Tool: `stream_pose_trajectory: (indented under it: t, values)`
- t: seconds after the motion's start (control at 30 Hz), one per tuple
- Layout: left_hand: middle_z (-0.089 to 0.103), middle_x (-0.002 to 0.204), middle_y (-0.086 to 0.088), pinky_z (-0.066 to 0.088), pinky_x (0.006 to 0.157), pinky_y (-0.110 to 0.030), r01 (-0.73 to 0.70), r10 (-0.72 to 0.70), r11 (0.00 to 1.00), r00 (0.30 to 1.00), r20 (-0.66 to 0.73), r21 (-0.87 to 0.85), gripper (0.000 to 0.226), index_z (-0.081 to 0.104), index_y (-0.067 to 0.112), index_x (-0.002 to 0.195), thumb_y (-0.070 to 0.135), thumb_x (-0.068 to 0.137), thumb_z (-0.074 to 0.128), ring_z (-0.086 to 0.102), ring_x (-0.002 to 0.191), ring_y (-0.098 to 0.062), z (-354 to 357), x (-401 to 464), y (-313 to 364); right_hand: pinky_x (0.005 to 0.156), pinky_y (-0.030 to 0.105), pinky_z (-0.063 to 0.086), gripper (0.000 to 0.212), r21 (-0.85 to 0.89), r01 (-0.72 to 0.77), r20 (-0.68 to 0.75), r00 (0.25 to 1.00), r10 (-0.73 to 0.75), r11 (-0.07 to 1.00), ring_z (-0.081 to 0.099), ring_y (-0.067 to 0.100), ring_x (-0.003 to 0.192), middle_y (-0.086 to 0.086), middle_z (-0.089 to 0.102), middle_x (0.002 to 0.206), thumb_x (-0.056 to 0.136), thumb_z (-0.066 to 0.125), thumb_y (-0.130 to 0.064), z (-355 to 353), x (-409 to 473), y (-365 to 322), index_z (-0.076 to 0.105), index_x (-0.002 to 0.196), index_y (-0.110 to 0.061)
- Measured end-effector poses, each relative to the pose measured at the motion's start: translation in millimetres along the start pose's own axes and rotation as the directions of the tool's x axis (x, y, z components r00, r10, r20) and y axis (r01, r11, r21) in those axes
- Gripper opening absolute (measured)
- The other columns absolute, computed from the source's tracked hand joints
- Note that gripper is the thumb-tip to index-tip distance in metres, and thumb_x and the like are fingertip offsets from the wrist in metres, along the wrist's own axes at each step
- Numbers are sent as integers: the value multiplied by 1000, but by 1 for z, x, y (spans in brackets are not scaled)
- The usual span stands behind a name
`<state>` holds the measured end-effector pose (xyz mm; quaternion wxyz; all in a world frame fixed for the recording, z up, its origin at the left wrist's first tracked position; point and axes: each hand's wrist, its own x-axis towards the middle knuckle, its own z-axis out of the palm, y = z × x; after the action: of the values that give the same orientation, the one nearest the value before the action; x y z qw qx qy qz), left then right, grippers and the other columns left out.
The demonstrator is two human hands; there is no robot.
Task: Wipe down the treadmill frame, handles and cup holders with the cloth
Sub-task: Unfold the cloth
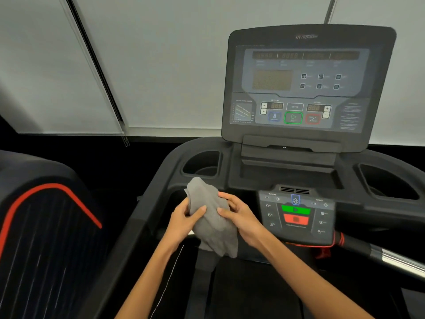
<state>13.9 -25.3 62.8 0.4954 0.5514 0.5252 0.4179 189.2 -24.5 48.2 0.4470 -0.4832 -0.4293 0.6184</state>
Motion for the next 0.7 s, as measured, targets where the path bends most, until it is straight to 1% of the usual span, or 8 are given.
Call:
stream_pose_trajectory:
  t: [0.1,0.17,0.23,0.33,0.4,0.5,0.6,0.7]
  values:
    - [65,102,15,51,71,-13,2,-2,992,1000,-7,126,36,53,30,119,19,87,66,63,93,3,-2,18,-25,81,20,53,42,-187,71,-48,996,-81,980,59,5,104,-12,55,122,92,59,-6,0,14,14,55,129,-26]
    - [66,98,14,54,74,-19,16,-5,974,999,-49,226,33,55,31,115,18,87,67,65,92,-3,-2,31,-43,80,24,55,40,-276,62,-75,993,-86,959,62,8,99,-14,54,119,93,59,-6,0,25,27,56,127,-27]
    - [67,94,11,54,74,-23,40,-11,934,996,-85,356,29,60,24,114,20,86,67,65,88,-8,0,43,-58,83,25,54,39,-427,67,-105,987,-123,902,62,8,97,-9,57,117,91,60,-5,1,36,40,57,124,-25]
    - [69,99,3,52,81,-32,101,-26,850,988,-151,518,34,58,16,118,27,87,65,65,92,-14,5,55,-72,82,9,41,36,-610,126,-117,962,-247,782,54,-1,90,-5,57,107,88,61,-1,6,50,56,60,122,-13]
    - [67,104,0,46,89,-37,134,-31,763,985,-171,633,34,55,13,118,31,89,61,61,100,-19,9,58,-76,81,4,38,33,-684,148,-110,947,-301,715,52,0,89,-3,56,107,90,58,0,11,56,61,59,122,-8]
    - [61,110,-2,32,93,-36,178,-38,678,977,-208,713,34,48,14,119,32,92,57,53,109,-21,15,55,-77,90,17,42,33,-754,147,-74,949,-306,641,51,11,101,-1,51,116,94,52,-3,16,60,72,56,126,-10]
    - [53,121,1,31,96,-36,185,-12,691,969,-245,699,41,42,17,123,32,89,61,45,116,-17,18,50,-77,83,16,36,27,-834,121,-62,949,-308,539,48,18,105,-2,42,122,96,49,-10,17,61,84,57,121,-14]
    - [43,131,5,33,97,-38,117,58,689,975,-215,715,49,39,24,132,32,89,61,38,123,-17,14,47,-84,96,31,40,21,-890,144,-33,926,-376,433,45,23,116,4,40,134,96,52,-12,15,61,88,62,113,-11]
